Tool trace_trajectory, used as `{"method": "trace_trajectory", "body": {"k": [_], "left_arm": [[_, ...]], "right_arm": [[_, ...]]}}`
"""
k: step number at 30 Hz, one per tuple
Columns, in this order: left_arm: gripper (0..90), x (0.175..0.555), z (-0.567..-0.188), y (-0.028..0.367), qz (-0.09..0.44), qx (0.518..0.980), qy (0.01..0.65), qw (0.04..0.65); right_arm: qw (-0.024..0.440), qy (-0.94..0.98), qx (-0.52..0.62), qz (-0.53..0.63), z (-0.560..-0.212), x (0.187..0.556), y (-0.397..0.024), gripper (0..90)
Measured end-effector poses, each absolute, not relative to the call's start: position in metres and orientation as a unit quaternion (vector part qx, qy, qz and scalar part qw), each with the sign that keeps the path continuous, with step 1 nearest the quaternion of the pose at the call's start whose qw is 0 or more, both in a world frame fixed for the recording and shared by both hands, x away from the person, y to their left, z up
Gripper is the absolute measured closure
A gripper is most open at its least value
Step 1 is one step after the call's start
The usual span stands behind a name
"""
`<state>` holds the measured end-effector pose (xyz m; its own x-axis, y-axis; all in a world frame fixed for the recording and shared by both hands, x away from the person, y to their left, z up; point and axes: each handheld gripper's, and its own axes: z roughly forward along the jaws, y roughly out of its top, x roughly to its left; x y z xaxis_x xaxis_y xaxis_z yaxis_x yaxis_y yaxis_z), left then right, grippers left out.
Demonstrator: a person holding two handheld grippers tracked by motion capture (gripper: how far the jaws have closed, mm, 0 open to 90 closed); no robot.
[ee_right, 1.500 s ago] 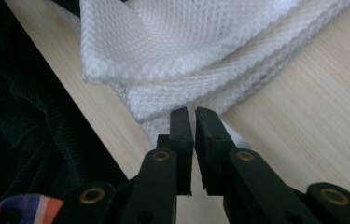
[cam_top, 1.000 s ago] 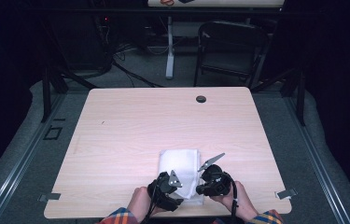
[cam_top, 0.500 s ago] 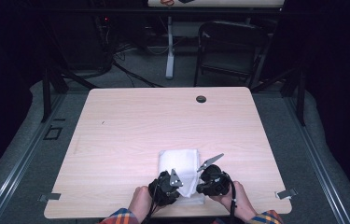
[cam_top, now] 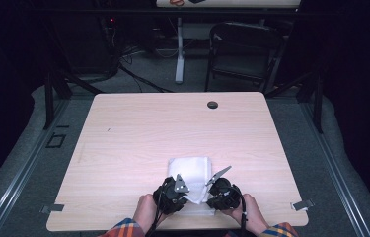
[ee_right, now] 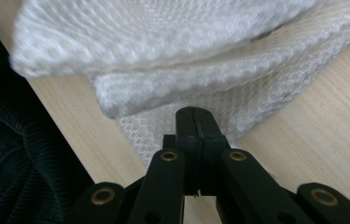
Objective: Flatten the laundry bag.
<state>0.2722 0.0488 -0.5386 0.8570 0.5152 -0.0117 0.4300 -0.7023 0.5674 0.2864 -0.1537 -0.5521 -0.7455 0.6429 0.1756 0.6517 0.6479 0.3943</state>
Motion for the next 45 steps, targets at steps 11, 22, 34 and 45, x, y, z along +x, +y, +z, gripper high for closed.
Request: {"method": "trace_trajectory", "body": {"k": [11,22,34,45], "left_arm": [[83.3,0.272,-0.527,0.060,0.092,0.906,0.280,0.303],[82.8,0.277,-0.517,0.083,0.086,0.888,0.312,0.327],[83.7,0.279,-0.512,0.108,0.074,0.871,0.349,0.338],[84.0,0.278,-0.516,0.121,0.069,0.866,0.372,0.326]], "right_arm": [[0.007,-0.912,-0.342,-0.227,-0.555,0.286,-0.154,90.0],[0.006,-0.913,-0.340,-0.227,-0.555,0.285,-0.154,90.0],[-0.004,-0.917,-0.333,-0.222,-0.555,0.284,-0.152,90.0],[-0.006,-0.914,-0.337,-0.227,-0.555,0.284,-0.152,90.0]]}}
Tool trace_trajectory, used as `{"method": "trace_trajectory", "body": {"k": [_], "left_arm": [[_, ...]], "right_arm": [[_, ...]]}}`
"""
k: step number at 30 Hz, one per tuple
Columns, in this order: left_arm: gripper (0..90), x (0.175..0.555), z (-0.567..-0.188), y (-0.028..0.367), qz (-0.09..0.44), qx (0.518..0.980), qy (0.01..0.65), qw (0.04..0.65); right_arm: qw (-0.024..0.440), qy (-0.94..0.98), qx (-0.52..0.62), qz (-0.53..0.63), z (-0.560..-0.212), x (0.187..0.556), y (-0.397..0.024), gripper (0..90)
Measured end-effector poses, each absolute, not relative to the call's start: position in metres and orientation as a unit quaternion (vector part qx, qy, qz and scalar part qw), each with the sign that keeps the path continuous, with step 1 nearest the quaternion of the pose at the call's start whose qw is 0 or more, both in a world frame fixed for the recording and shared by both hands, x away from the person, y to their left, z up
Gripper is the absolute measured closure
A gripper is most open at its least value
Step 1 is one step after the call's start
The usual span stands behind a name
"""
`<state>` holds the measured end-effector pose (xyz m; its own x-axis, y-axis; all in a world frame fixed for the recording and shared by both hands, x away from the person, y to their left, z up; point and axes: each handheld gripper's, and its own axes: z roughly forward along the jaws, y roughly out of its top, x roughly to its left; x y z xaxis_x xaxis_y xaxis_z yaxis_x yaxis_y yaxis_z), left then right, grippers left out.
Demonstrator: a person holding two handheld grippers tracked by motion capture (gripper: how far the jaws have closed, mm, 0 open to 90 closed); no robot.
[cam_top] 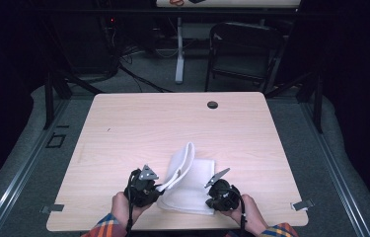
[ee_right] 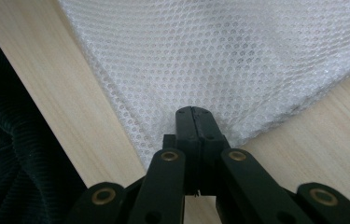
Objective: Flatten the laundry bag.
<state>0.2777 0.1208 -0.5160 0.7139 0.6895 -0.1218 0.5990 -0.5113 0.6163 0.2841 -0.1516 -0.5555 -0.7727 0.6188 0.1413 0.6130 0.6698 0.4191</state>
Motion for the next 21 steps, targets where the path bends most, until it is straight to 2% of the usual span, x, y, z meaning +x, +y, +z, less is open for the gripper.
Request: {"method": "trace_trajectory", "body": {"k": [6,21], "left_arm": [[83.5,0.278,-0.517,0.130,0.076,0.863,0.385,0.318],[85.4,0.276,-0.522,0.146,0.046,0.869,0.395,0.295]], "right_arm": [[0.009,0.915,0.335,0.225,-0.555,0.284,-0.152,90.0],[0.017,0.920,0.329,0.211,-0.554,0.285,-0.152,90.0]]}}
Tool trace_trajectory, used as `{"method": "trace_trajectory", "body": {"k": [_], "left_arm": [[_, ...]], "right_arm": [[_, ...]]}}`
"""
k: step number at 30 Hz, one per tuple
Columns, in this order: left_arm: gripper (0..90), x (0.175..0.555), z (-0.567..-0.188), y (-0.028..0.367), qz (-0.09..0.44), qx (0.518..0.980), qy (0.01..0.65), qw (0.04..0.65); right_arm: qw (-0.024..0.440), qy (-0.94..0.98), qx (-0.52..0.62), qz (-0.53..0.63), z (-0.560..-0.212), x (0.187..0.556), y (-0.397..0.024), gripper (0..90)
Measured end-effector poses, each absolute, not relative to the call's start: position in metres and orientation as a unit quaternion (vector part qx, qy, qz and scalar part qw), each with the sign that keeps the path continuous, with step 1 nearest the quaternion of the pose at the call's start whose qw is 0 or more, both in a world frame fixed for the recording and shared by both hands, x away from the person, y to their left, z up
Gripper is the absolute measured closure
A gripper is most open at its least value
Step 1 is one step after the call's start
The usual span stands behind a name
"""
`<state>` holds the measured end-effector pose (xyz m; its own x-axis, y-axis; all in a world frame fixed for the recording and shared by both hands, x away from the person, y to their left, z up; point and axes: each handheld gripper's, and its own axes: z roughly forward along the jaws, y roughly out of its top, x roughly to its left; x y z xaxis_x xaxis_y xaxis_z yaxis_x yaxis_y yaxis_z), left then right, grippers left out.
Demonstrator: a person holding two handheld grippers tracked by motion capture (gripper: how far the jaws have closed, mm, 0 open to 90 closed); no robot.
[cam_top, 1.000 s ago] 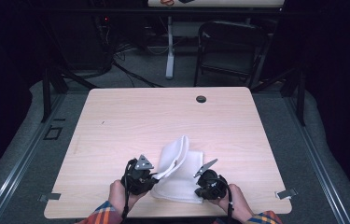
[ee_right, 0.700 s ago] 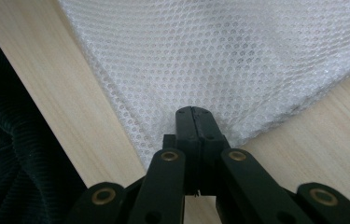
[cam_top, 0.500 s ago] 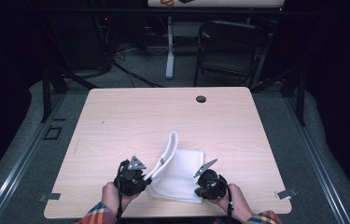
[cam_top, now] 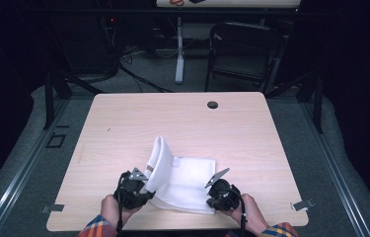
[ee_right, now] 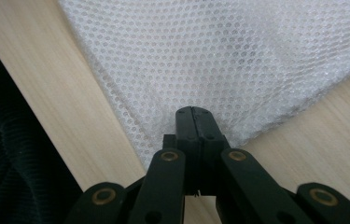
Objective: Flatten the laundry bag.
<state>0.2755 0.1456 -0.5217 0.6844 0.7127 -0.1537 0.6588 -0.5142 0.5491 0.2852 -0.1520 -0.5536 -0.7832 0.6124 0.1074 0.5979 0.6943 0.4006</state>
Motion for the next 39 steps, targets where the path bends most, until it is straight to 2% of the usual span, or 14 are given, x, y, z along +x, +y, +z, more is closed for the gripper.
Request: {"method": "trace_trajectory", "body": {"k": [4,13,16,18,23,24,25,29,33,34,39], "left_arm": [[85.3,0.275,-0.524,0.144,0.038,0.874,0.391,0.285],[81.9,0.276,-0.528,0.149,0.002,0.880,0.393,0.265],[73.8,0.274,-0.529,0.154,-0.004,0.882,0.395,0.258],[71.6,0.273,-0.528,0.159,-0.006,0.881,0.399,0.254],[50.1,0.271,-0.525,0.169,0.001,0.880,0.409,0.241],[40.9,0.271,-0.525,0.171,0.004,0.879,0.412,0.239],[40.9,0.271,-0.525,0.173,0.004,0.879,0.414,0.237],[24.3,0.270,-0.521,0.180,0.011,0.876,0.419,0.238],[21.2,0.269,-0.515,0.187,0.016,0.869,0.427,0.250],[18.1,0.270,-0.513,0.189,0.014,0.864,0.432,0.257],[15.8,0.270,-0.506,0.196,0.031,0.849,0.446,0.280]], "right_arm": [[0.032,0.922,0.329,0.200,-0.553,0.285,-0.152,90.0],[0.028,0.920,0.341,0.192,-0.552,0.287,-0.157,90.0],[0.027,0.920,0.341,0.191,-0.552,0.288,-0.158,90.0],[0.026,0.921,0.340,0.187,-0.551,0.289,-0.159,90.0],[0.029,0.922,0.340,0.181,-0.551,0.289,-0.161,90.0],[0.032,0.923,0.340,0.178,-0.550,0.289,-0.161,90.0],[0.032,0.923,0.340,0.178,-0.550,0.289,-0.161,90.0],[0.032,0.925,0.337,0.172,-0.550,0.290,-0.163,90.0],[0.031,0.924,0.341,0.168,-0.550,0.290,-0.164,90.0],[0.031,0.925,0.341,0.167,-0.550,0.290,-0.165,90.0],[0.032,0.926,0.338,0.166,-0.549,0.290,-0.165,90.0]]}}
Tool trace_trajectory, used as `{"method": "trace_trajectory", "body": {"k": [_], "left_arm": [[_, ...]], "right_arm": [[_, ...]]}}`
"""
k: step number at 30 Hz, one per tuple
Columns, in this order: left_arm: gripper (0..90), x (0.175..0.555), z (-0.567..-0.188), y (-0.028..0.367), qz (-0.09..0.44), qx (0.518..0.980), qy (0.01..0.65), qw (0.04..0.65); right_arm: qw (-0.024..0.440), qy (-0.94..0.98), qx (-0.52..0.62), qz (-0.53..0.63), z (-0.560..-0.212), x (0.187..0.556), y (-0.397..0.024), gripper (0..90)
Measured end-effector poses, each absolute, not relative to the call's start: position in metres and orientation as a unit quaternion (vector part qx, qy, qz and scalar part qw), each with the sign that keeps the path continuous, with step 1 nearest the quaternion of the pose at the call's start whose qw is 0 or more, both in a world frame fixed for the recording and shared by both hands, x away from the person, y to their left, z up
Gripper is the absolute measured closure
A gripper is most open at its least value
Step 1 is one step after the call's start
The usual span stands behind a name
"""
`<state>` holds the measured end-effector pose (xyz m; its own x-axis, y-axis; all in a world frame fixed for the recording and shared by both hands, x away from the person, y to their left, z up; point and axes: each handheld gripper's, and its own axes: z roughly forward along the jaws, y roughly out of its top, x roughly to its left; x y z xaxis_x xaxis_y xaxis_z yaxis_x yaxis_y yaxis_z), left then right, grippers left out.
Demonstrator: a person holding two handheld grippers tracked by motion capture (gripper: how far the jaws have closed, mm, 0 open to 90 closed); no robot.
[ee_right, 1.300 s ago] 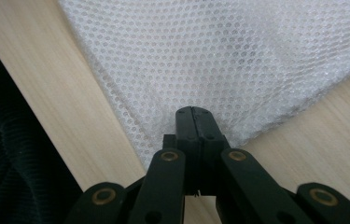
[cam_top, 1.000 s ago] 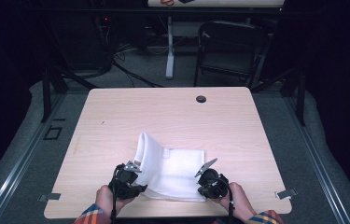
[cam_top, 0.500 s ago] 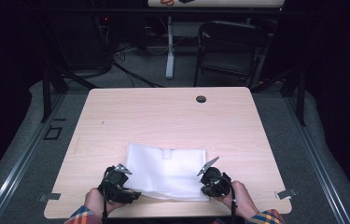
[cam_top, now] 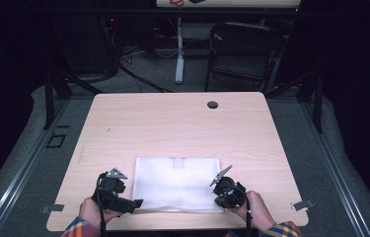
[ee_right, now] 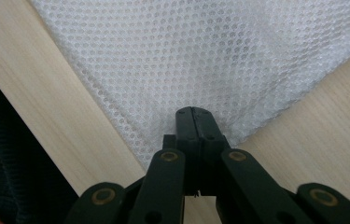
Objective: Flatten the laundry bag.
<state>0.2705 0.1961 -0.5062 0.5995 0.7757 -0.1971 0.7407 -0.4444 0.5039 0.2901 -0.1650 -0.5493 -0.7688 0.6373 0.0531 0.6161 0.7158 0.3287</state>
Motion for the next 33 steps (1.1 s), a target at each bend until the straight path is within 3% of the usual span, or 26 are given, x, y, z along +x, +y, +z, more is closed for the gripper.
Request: {"method": "trace_trajectory", "body": {"k": [5,8,10,13,14,17,23,28,30,32,33], "left_arm": [[14.2,0.270,-0.498,0.202,0.053,0.838,0.450,0.304],[13.6,0.270,-0.496,0.200,0.054,0.841,0.438,0.313],[13.2,0.271,-0.496,0.195,0.054,0.848,0.424,0.315],[12.5,0.273,-0.498,0.189,0.055,0.852,0.415,0.316],[12.5,0.274,-0.497,0.188,0.055,0.853,0.414,0.314],[9.1,0.279,-0.499,0.184,0.036,0.857,0.397,0.327],[5.2,0.287,-0.504,0.168,0.027,0.869,0.373,0.324],[4.9,0.288,-0.509,0.162,0.016,0.873,0.363,0.325],[6.0,0.289,-0.511,0.161,0.017,0.877,0.359,0.319],[10.9,0.289,-0.513,0.161,0.011,0.882,0.353,0.313],[10.9,0.289,-0.514,0.160,0.012,0.882,0.351,0.312]], "right_arm": [[0.028,0.926,0.338,0.165,-0.549,0.291,-0.166,90.0],[0.022,0.925,0.341,0.167,-0.546,0.291,-0.167,82.7],[0.026,0.923,0.342,0.173,-0.541,0.291,-0.168,75.8],[0.040,0.919,0.341,0.194,-0.529,0.289,-0.170,52.6],[0.040,0.919,0.341,0.194,-0.529,0.289,-0.170,52.6],[0.042,0.917,0.346,0.196,-0.528,0.288,-0.170,34.2],[0.053,0.914,0.350,0.198,-0.524,0.288,-0.171,18.3],[0.056,0.912,0.351,0.207,-0.523,0.287,-0.171,16.0],[0.059,0.914,0.344,0.208,-0.522,0.287,-0.171,22.2],[0.050,0.914,0.339,0.216,-0.522,0.285,-0.167,34.5],[0.050,0.914,0.339,0.216,-0.522,0.285,-0.167,34.5]]}}
